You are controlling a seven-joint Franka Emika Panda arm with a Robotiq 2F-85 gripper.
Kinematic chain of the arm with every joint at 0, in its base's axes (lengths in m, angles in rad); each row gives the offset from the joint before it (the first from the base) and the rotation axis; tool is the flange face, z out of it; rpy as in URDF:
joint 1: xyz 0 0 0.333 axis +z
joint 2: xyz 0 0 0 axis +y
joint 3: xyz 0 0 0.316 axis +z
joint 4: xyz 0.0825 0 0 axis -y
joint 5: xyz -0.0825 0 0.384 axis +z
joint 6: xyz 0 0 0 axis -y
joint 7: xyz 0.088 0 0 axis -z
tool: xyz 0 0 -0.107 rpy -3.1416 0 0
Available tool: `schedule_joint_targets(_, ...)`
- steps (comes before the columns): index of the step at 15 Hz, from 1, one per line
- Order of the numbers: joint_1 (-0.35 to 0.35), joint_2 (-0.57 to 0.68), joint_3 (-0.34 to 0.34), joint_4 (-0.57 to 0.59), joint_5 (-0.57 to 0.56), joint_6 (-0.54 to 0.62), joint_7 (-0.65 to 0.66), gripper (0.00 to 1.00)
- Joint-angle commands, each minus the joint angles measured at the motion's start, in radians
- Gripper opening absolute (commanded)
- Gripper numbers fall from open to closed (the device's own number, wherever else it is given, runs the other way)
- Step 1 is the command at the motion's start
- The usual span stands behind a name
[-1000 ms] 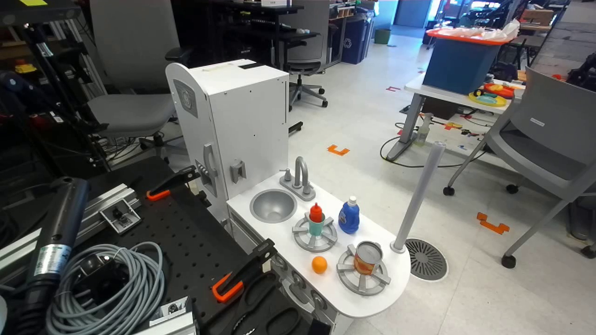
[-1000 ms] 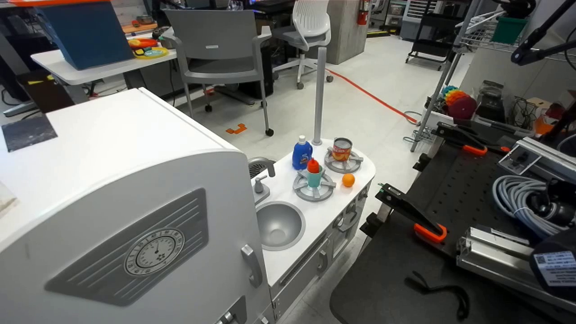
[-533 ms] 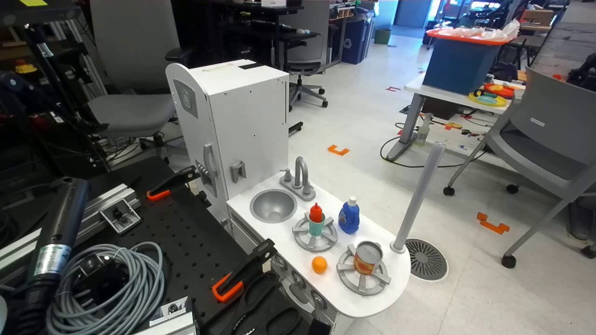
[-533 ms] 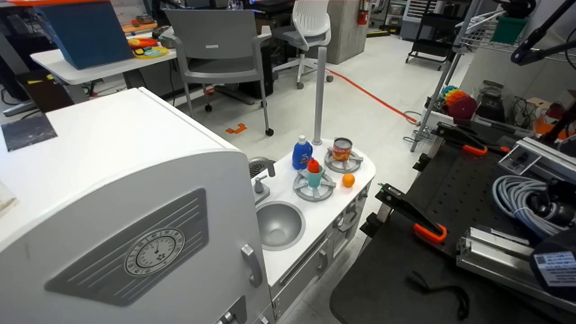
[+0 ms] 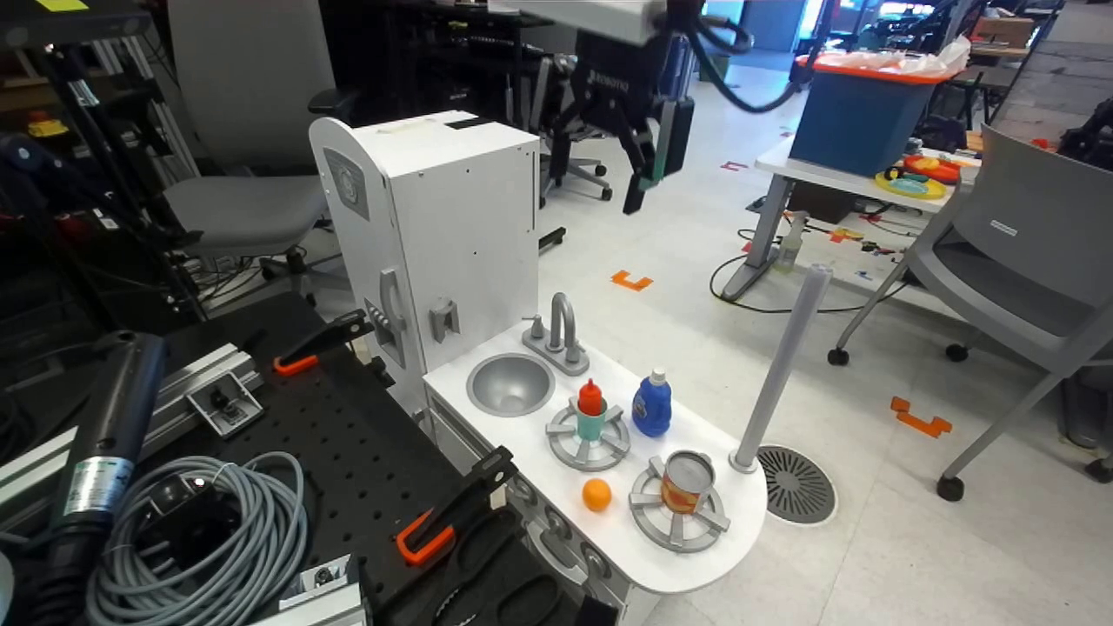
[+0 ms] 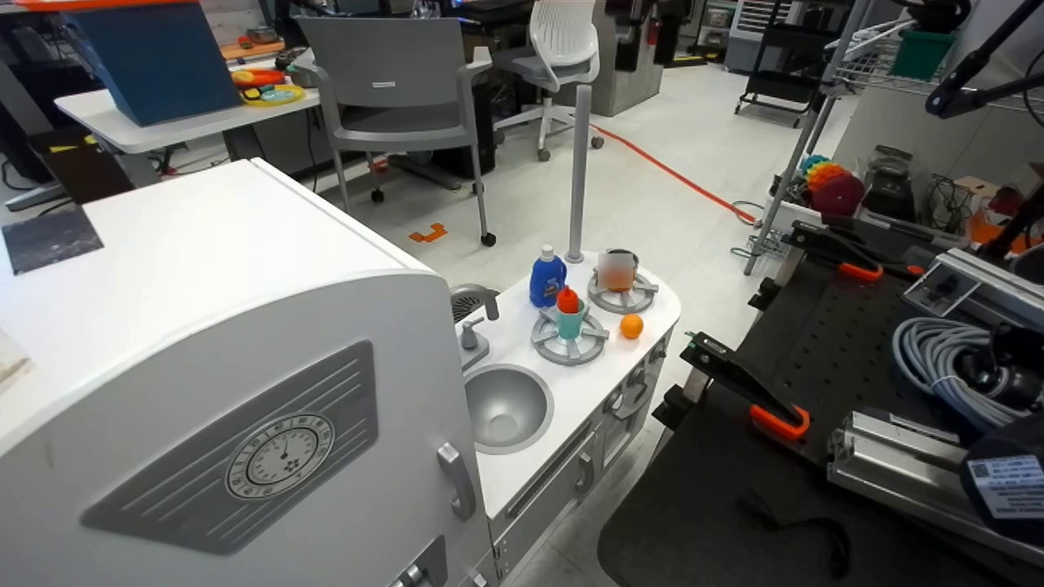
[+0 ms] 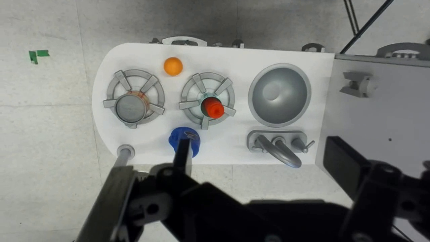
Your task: Push the faucet to the center of the sink.
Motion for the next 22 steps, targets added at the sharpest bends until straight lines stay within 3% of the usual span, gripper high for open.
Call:
schedule_joint_targets(1, -0.023, 0.182, 0.049, 0.078, -0.073, 0.146, 0.027, 1.0)
schedule_joint_targets(6, -0.01, 0.4, 0.083, 0.156, -0.193, 0.341, 0.033, 1.0)
schedule_joint_targets(11, -0.113, 0.559, 0.244, 0.238, -0.166, 0.484, -0.144, 1.0)
schedule_joint_targets(14, -0.145, 0.652, 0.287, 0.308, -0.2, 0.494, -0.218, 1.0)
schedule_joint_targets(22, -0.14, 0.837, 0.307, 0.484, -0.291, 0.469, -0.366, 1.0)
